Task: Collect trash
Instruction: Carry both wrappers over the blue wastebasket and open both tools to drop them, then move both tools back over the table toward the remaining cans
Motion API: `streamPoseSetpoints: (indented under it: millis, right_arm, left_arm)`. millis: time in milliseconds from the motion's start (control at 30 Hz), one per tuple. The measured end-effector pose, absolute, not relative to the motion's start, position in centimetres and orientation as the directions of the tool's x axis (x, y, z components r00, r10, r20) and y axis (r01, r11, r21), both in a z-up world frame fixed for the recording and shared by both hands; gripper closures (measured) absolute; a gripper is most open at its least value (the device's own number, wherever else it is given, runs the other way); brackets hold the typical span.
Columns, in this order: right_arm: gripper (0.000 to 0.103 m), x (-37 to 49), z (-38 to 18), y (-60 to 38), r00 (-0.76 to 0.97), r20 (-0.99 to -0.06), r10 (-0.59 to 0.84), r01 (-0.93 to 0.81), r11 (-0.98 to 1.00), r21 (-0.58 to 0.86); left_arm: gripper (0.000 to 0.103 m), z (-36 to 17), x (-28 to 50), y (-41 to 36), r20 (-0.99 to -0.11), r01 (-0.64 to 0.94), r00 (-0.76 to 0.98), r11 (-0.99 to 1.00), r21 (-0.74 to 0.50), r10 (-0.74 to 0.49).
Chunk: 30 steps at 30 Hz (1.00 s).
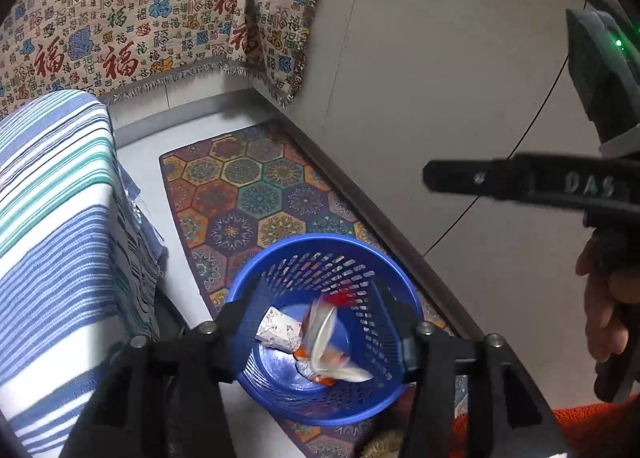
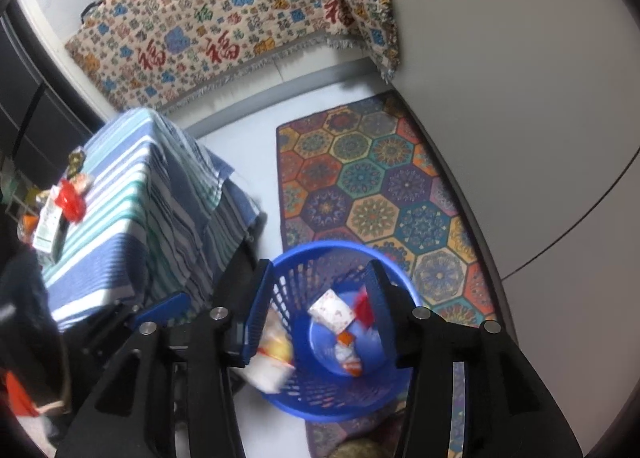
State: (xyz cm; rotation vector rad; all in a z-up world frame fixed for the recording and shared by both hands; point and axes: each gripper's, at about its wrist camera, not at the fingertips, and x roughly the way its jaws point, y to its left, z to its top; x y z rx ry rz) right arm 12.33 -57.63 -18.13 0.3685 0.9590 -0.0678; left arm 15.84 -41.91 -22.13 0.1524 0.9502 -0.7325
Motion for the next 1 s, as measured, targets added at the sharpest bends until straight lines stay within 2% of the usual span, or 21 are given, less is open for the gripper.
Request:
streamPoseSetpoints:
  millis: [67,133,233,300,333,467,633,800,1000]
  right_arm:
    - [0.043,12.1,-17.6,-57.8,0.590,-0.803,0.090,0.223,0.937,0.269]
    - [0.028,11.9,-17.1,-57.9,0.597,-0.800,0.058,0.234,0.942,0.243]
    - [0.018,11.8,-16.3,-57.7,0.613,-0.790,0.028,0.242,0.945,0.221]
    - [0.009,11.9,-15.8,-57.3,0.618,-0.787,-0.002,0.253,0.947,0.196]
    - [0.007,11.9,-15.5,-57.2,0.621,-0.783,-0.018,0.256,0.949,0.181]
    - [0.004,12.1,-14.2,-55.2,0.644,-0.761,-0.079,0.251,0.961,0.112]
    - [0.004,12.8,-13.1,-51.7,0.669,-0.742,-0.045,0.192,0.975,0.114]
    - [0.004,13.5,-12.4,-45.3,0.681,-0.731,0.039,0.074,0.990,0.122]
    - [0.004,13.5,-12.5,-35.2,0.658,-0.728,0.192,-0.130,0.981,0.141]
  left_arm:
    - [0.048,-21.9,15.5,-41.7,-0.782,0.622,0.370,0.759,-0.192,-0.501]
    - [0.045,-21.3,15.1,-41.1,-0.773,0.609,0.388,0.770,-0.194,-0.502]
    - [0.040,-19.4,14.1,-39.6,-0.738,0.605,0.413,0.766,-0.215,-0.533]
    - [0.030,-17.9,13.2,-38.4,-0.710,0.600,0.456,0.775,-0.200,-0.536]
    - [0.029,-16.9,12.5,-37.4,-0.687,0.597,0.486,0.779,-0.191,-0.540]
    - [0.028,-14.3,11.1,-34.3,-0.662,0.593,0.519,0.786,-0.177,-0.541]
    - [0.028,-13.8,10.8,-28.6,-0.696,0.536,0.516,0.822,-0.191,-0.498]
    - [0.028,-14.5,11.3,-21.6,-0.740,0.462,0.532,0.874,-0.152,-0.410]
    - [0.028,-14.6,11.6,-13.3,-0.751,0.327,0.590,0.938,-0.113,-0.296]
